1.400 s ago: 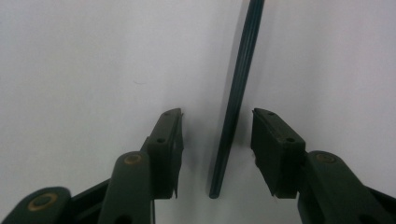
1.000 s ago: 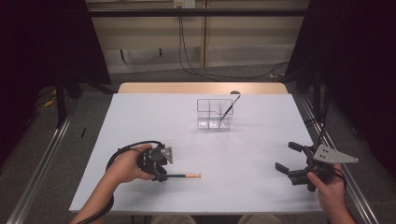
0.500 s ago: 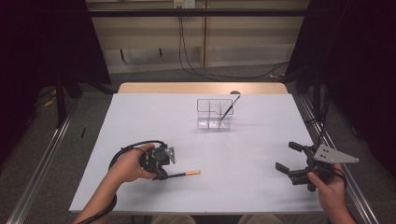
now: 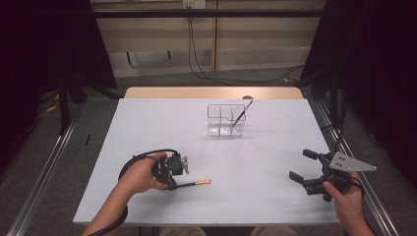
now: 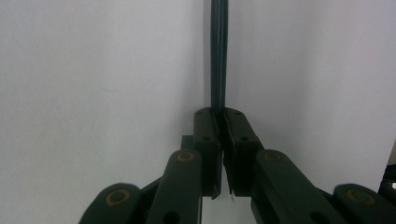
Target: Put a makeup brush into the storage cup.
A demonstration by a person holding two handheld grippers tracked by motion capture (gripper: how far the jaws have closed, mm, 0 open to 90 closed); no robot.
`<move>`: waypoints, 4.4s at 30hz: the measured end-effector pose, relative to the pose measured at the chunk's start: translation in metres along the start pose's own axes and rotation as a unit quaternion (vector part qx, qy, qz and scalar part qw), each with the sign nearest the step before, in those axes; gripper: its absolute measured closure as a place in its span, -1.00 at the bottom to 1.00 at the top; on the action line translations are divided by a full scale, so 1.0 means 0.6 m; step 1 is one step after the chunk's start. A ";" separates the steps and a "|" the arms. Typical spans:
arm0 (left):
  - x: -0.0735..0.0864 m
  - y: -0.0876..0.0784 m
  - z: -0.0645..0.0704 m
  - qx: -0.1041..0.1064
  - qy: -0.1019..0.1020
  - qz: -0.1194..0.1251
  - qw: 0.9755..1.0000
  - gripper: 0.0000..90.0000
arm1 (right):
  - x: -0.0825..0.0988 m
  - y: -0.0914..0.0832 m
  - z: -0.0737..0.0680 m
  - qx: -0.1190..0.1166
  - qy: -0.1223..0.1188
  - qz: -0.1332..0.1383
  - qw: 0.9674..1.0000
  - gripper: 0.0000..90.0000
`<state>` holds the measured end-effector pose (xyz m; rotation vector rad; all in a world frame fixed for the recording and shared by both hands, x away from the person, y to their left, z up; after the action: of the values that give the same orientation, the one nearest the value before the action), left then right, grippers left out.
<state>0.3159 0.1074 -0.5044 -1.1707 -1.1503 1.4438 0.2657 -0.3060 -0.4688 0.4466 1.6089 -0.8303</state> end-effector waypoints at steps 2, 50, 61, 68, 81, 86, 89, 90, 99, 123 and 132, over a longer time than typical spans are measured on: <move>0.001 0.000 -0.001 0.001 -0.006 0.002 1.000 0.90 | 0.001 0.000 0.001 -0.001 0.001 0.000 1.000 -0.92; -0.029 -0.027 0.010 0.012 -0.094 0.243 0.965 0.91 | -0.001 -0.002 0.003 0.004 0.002 0.002 1.000 -0.92; -0.051 -0.031 0.014 0.014 -0.094 0.285 0.954 0.91 | -0.002 -0.004 0.005 0.006 0.003 0.003 1.000 -0.92; -0.062 -0.032 0.017 0.017 -0.097 0.315 0.944 0.91 | -0.002 -0.003 0.004 0.005 0.004 0.003 1.000 -0.92; -0.076 -0.042 0.015 0.015 -0.103 0.363 0.926 0.91 | -0.001 -0.001 0.004 0.005 0.005 0.001 1.000 -0.92; -0.081 -0.048 0.012 0.015 -0.111 0.386 0.916 0.91 | -0.001 -0.001 0.003 0.004 0.006 0.003 1.000 -0.92; -0.088 -0.051 0.013 0.016 -0.115 0.402 0.909 0.91 | -0.001 -0.001 0.004 0.004 0.006 0.003 1.000 -0.92; -0.089 -0.051 0.013 0.015 -0.115 0.404 0.907 0.91 | -0.001 -0.001 0.003 0.004 0.005 0.003 1.000 -0.92; -0.105 -0.056 0.013 0.009 -0.121 0.437 0.891 0.91 | -0.002 -0.001 0.003 0.005 0.006 0.005 1.000 -0.92; -0.127 -0.081 0.010 -0.008 -0.145 0.535 0.833 0.91 | -0.003 0.000 0.003 0.003 0.004 0.007 1.000 -0.92; -0.136 -0.078 0.014 -0.008 -0.145 0.553 0.820 0.91 | -0.002 0.000 0.003 0.004 0.007 0.008 1.000 -0.92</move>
<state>0.3225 0.0328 -0.4471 -1.8045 -0.6092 2.5453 0.2673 -0.3067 -0.4676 0.4716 1.6140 -0.8225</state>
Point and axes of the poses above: each handheld gripper's, and its own axes: y roughly forward along the jaws, x roughly out of its underside, z roughly to its right, the point moved 6 cm from there along y, roughly forward along the jaws, and after that the axes turned 1 degree about -y, right-handed, at the moved point
